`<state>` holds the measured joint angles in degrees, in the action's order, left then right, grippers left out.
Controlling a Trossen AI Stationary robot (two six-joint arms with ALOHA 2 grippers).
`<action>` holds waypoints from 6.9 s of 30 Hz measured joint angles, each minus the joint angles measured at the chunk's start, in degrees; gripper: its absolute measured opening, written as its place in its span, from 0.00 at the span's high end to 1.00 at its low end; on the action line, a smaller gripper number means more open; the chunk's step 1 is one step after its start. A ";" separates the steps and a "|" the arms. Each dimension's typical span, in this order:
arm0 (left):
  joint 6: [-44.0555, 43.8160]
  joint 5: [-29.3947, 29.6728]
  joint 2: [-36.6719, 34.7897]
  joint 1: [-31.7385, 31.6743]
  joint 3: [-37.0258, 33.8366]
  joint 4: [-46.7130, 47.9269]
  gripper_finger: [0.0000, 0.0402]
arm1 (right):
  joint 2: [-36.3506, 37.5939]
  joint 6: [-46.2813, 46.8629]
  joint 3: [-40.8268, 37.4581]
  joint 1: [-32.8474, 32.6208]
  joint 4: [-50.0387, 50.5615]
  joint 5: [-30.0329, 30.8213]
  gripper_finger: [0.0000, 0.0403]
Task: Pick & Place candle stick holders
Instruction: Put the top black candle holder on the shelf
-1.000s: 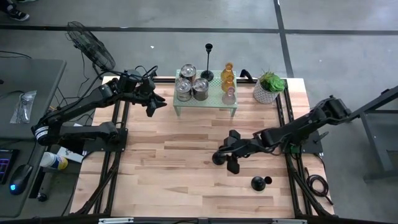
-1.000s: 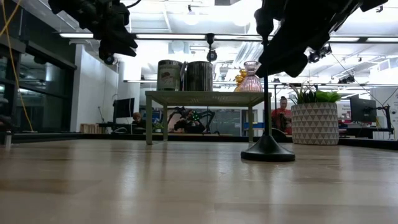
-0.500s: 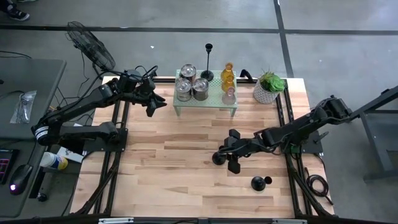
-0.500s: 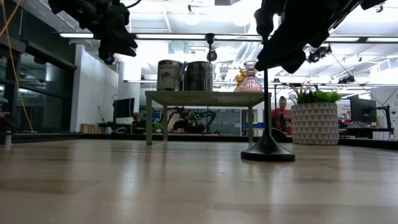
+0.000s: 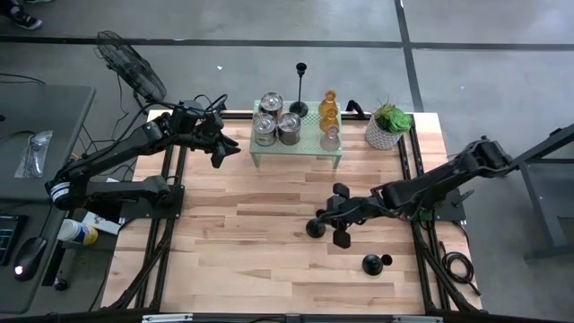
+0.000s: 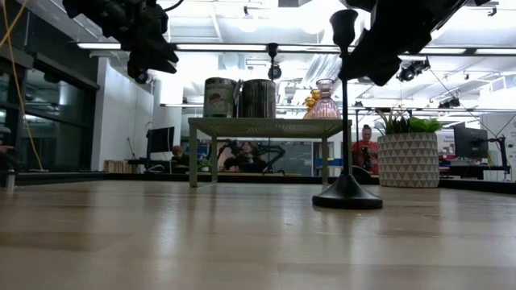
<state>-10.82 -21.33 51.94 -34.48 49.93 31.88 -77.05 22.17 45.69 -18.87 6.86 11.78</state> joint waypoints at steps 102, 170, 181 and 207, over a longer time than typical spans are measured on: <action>-0.97 -2.47 -0.05 -0.02 -0.02 -0.81 0.66 | 10.20 -11.94 18.48 17.48 9.66 -1.02 0.99; -14.88 18.94 -26.97 21.39 -48.74 -60.17 0.66 | -23.88 -22.04 73.72 52.26 48.39 -15.83 0.99; -15.36 18.87 -26.95 22.16 -48.79 -54.38 0.66 | -25.84 -22.23 73.70 52.26 47.96 -14.17 0.99; 7.58 5.37 -26.97 22.16 -48.79 -60.53 0.66 | -26.24 -21.81 69.59 51.08 44.64 -11.25 0.99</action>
<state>-3.25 -15.96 24.97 -12.32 1.14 -28.65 -103.28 0.36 115.28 32.21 51.50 0.53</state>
